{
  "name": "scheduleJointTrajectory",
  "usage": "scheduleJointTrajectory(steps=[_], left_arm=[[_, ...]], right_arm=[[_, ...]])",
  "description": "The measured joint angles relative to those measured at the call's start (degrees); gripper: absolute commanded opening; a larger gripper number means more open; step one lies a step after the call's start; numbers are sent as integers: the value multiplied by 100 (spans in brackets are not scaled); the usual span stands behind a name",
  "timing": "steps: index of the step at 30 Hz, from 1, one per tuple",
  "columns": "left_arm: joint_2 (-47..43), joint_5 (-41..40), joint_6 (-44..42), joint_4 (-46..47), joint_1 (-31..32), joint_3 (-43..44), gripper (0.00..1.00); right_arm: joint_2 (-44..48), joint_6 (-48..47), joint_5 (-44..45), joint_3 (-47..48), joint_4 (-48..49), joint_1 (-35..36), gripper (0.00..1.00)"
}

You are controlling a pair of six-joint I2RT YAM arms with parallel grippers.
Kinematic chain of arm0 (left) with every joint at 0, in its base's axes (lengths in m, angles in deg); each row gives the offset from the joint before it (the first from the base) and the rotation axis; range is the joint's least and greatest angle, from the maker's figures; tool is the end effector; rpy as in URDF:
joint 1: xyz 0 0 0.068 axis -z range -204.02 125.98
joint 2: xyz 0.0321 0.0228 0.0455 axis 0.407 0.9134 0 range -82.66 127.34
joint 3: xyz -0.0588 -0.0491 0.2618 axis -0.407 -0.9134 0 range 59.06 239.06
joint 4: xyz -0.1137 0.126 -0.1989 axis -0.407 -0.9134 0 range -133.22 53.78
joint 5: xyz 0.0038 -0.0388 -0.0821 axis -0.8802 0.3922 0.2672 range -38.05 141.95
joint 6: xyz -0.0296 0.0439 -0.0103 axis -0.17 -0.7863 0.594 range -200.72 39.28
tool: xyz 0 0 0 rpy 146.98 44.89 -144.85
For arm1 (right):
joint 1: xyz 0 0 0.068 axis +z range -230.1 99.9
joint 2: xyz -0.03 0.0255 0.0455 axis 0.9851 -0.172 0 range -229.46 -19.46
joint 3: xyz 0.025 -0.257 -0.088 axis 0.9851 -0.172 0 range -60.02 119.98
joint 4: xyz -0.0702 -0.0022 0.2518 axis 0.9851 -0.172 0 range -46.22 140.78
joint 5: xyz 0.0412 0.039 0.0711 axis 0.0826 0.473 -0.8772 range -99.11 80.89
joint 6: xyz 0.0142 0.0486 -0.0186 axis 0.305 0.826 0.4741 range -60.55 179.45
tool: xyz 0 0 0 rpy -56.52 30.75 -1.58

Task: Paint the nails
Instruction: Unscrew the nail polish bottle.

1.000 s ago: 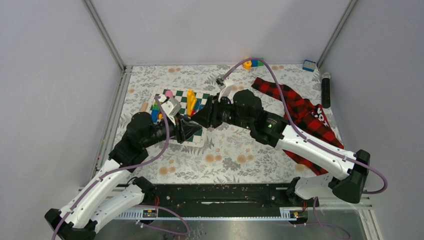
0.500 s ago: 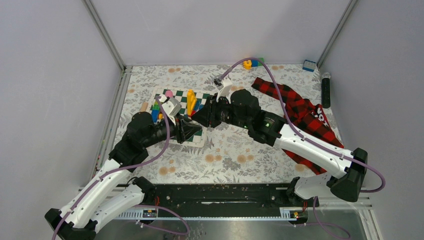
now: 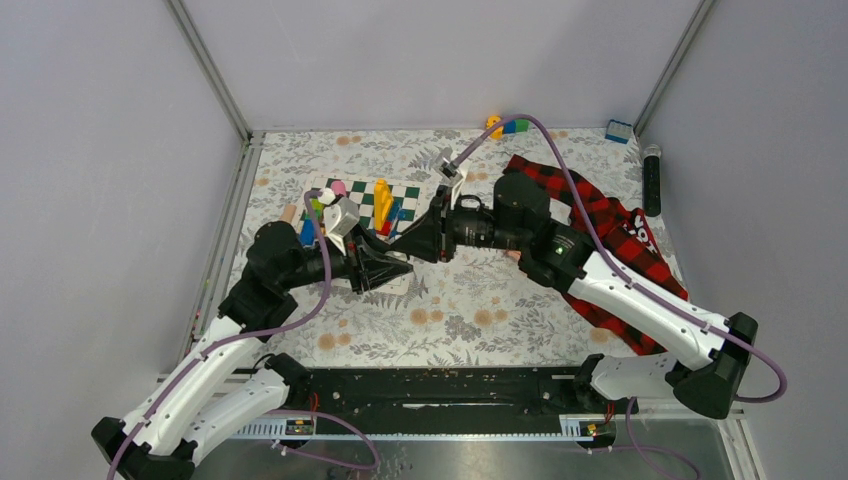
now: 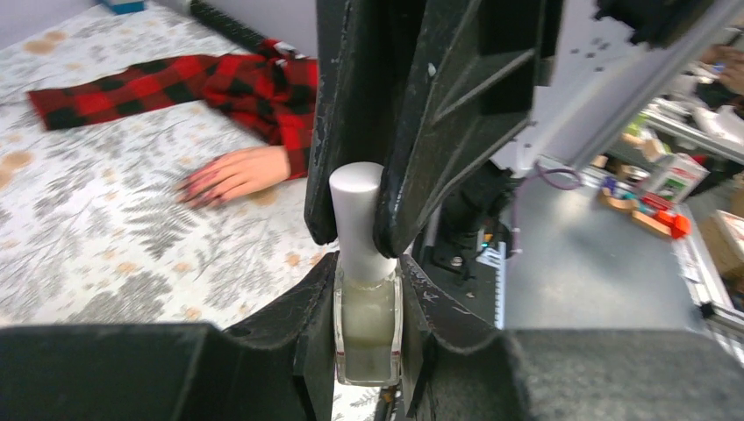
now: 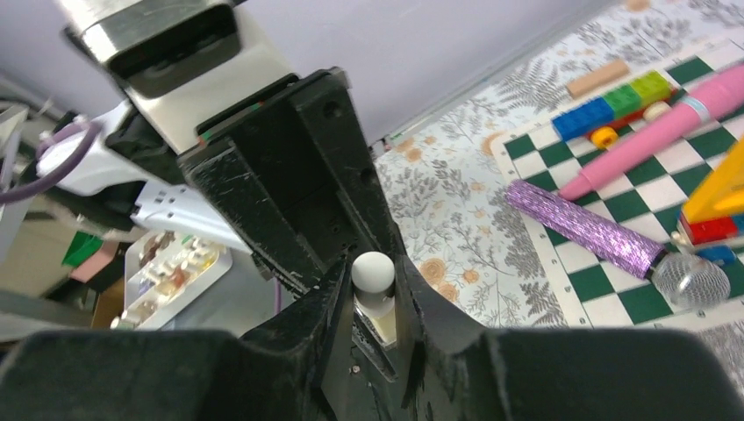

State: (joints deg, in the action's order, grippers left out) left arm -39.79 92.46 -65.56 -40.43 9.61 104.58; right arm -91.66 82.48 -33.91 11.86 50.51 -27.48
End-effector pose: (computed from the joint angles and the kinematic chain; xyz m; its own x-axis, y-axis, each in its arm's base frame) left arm 0.1284 -0.1131 0.3616 -0.2733 -0.0569 -0.9602 0.9224 0.2677 -0.2784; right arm 0.1647 0.2402 0.4224 -0.3875 0.0777 -0.9186 -0.8957 0.2038 0.3951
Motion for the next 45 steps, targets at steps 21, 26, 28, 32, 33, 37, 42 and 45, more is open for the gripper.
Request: scheduleJointTrajectory(steps=[21, 26, 28, 32, 33, 37, 42, 45], left_arm=[[267, 1998, 942, 1488, -7, -4, 0], [317, 2087, 999, 1596, 4, -2, 0], [339, 2155, 1005, 1580, 4, -4, 0], [411, 2253, 1021, 1526, 28, -4, 0], [442, 2247, 1021, 1493, 26, -4, 0], [511, 2245, 1021, 1401, 26, -28, 0], [511, 2223, 1010, 1360, 26, -28, 0], [511, 2201, 953, 1272, 26, -28, 0]], right_arm=[[483, -527, -1534, -219, 581, -17, 0], [529, -570, -1539, -243, 603, -17, 0], [568, -577, -1539, -243, 671, -20, 0], [761, -597, -1574, -243, 898, -24, 0], [813, -595, -1620, -243, 942, -22, 0], [955, -595, -1694, -243, 1108, -22, 0], [975, -599, -1624, -249, 1132, -39, 0], [1067, -614, -1491, -326, 1128, -57, 0]])
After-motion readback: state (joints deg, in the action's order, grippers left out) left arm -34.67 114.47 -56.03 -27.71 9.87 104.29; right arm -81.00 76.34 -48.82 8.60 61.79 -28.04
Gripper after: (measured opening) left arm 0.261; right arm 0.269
